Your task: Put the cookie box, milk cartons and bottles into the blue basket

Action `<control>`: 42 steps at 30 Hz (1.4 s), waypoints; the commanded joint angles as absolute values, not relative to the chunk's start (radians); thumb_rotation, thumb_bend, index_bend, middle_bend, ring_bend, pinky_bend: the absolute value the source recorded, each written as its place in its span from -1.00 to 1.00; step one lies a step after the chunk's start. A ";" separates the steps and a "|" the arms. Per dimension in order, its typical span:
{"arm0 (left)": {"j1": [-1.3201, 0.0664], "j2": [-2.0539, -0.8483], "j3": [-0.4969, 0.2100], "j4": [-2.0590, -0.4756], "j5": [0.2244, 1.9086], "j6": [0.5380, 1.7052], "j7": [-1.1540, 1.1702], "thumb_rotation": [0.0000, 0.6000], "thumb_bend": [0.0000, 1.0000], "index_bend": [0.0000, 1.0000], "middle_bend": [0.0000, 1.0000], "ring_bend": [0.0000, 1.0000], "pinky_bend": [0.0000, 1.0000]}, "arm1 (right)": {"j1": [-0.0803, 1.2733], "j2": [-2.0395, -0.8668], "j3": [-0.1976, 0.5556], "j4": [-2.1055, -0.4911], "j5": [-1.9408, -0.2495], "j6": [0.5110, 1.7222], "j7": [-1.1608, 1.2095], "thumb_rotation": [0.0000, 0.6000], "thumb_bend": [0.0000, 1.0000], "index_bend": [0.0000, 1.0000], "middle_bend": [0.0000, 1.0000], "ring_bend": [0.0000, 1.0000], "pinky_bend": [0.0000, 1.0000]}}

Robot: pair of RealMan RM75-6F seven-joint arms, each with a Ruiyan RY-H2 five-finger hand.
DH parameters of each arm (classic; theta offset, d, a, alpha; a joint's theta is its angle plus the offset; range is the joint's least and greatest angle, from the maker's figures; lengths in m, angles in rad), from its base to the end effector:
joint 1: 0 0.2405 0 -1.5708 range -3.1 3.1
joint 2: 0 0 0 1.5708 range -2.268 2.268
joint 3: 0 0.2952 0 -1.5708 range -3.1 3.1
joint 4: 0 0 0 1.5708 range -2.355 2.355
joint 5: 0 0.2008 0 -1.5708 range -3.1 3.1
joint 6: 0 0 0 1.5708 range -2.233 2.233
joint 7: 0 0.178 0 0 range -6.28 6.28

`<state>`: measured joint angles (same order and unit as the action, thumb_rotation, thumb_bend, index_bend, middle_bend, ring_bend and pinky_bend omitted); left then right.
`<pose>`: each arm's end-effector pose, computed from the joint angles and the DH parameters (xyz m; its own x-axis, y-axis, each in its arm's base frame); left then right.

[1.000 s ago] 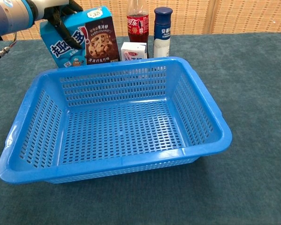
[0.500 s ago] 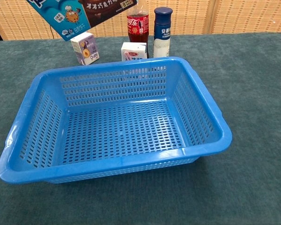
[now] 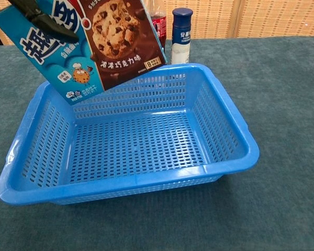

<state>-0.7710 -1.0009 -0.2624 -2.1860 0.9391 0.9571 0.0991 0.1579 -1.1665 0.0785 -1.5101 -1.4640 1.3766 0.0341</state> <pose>-0.0815 0.3448 0.1271 0.0912 0.4265 0.8999 0.9401 -0.3349 0.0634 -0.3529 -0.2500 0.1680 0.4081 -0.0469 0.9117 -0.9129 -0.0291 0.4072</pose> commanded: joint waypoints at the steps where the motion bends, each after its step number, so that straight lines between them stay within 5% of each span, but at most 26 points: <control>1: -0.810 -1.059 -0.229 -2.234 0.849 0.999 0.208 1.00 -0.16 0.38 0.24 0.12 0.24 | 0.158 -1.167 0.077 -1.511 -1.464 1.375 0.032 1.00 -1.00 -1.00 -1.00 -1.00 -1.00; 17: -0.889 -1.235 -0.156 -2.257 0.692 1.103 0.409 1.00 -0.16 0.38 0.24 0.11 0.24 | 0.158 -1.160 0.075 -1.512 -1.464 1.374 0.043 1.00 -1.00 -1.00 -1.00 -1.00 -1.00; 29: -0.918 -1.283 -0.147 -2.223 0.618 1.062 0.397 1.00 -0.21 0.24 0.14 0.01 0.24 | 0.157 -1.157 0.075 -1.515 -1.461 1.375 0.047 1.00 -1.00 -1.00 -1.00 -1.00 -1.00; 31: -0.923 -1.273 -0.142 -2.227 0.609 1.025 0.384 1.00 -0.28 -0.02 -0.19 -0.26 0.06 | 0.157 -1.157 0.075 -1.516 -1.461 1.375 0.046 1.00 -1.00 -1.00 -1.00 -1.00 -1.00; 33: -0.946 -1.221 -0.120 -2.230 0.606 0.920 0.385 1.00 -0.45 -0.68 -0.81 -0.81 -0.49 | 0.156 -1.157 0.075 -1.516 -1.461 1.377 0.045 1.00 -1.00 -1.00 -1.00 -1.00 -1.00; 34: -0.951 -1.203 -0.119 -2.225 0.618 0.887 0.379 1.00 -0.55 -0.89 -0.96 -0.95 -0.72 | 0.156 -1.158 0.076 -1.516 -1.460 1.377 0.044 1.00 -1.00 -1.00 -1.00 -1.00 -1.00; 36: -0.950 -1.182 -0.119 -2.217 0.647 0.849 0.359 1.00 -0.75 -1.00 -1.00 -1.00 -0.98 | 0.156 -1.158 0.076 -1.516 -1.460 1.377 0.044 1.00 -1.00 -1.00 -1.00 -1.00 -1.00; 42: -0.888 -1.132 -0.142 -2.207 0.811 0.806 0.228 1.00 -0.93 -1.00 -1.00 -1.00 -1.00 | 0.157 -1.159 0.074 -1.517 -1.459 1.374 0.036 1.00 -1.00 -1.00 -1.00 -1.00 -1.00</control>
